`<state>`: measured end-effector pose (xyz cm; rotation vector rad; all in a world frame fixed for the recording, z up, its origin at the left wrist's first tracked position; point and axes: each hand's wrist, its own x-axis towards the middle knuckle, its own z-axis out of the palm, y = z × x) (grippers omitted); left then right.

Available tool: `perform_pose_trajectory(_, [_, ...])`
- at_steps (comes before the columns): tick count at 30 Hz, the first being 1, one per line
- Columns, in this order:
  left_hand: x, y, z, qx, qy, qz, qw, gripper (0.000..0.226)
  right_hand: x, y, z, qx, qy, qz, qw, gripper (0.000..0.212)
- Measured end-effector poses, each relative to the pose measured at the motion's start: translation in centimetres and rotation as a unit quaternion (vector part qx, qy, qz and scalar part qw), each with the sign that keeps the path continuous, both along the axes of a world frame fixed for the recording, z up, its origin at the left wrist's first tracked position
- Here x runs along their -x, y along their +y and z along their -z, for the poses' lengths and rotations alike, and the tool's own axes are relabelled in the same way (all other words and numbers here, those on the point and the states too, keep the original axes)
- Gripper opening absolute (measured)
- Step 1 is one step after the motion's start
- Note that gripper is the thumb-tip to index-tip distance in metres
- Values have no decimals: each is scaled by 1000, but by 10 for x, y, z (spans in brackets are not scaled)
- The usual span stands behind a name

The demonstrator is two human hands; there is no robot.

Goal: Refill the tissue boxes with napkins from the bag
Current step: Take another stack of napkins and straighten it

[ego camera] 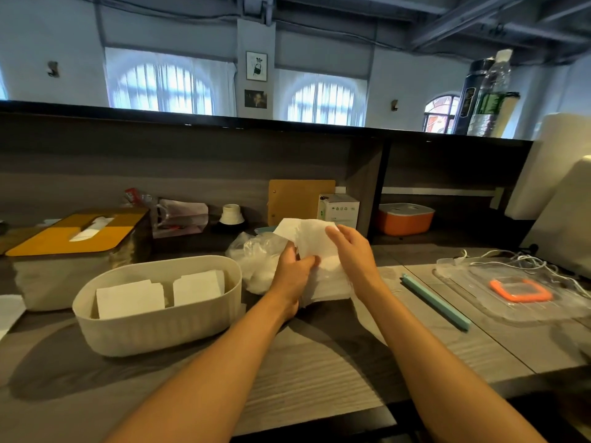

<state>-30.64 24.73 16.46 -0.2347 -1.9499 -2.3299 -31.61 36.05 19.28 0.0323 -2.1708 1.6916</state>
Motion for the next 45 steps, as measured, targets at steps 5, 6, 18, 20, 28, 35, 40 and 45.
perform_pose_trajectory(5, [-3,-14,-7,130,42,108,985,47,-5,16,-15,107,-131,-115,979,63])
perform_pose_trajectory(6, [-4,-17,-8,148,40,125,980,51,-5,17,-16,101,-137,-126,977,61])
perform_pose_trajectory(18, [-4,-22,-9,139,-51,200,969,47,-11,26,-17,162,49,-23,985,8])
perform_pose_trajectory(20, [-4,-20,-10,99,-78,155,980,41,-9,31,-19,234,83,23,968,11])
perform_pose_trajectory(28, [2,-11,-6,-131,-151,68,977,41,-12,9,-13,103,-10,-86,991,24])
perform_pose_trajectory(35, [1,-6,-1,-32,-65,59,996,45,-10,5,-5,25,-16,-40,999,28])
perform_pose_trajectory(40, [1,-5,3,18,-35,71,997,50,-10,10,-10,19,7,-49,999,6])
perform_pose_trajectory(45, [1,-9,2,29,-40,90,995,43,-3,16,-7,-27,24,-20,999,4])
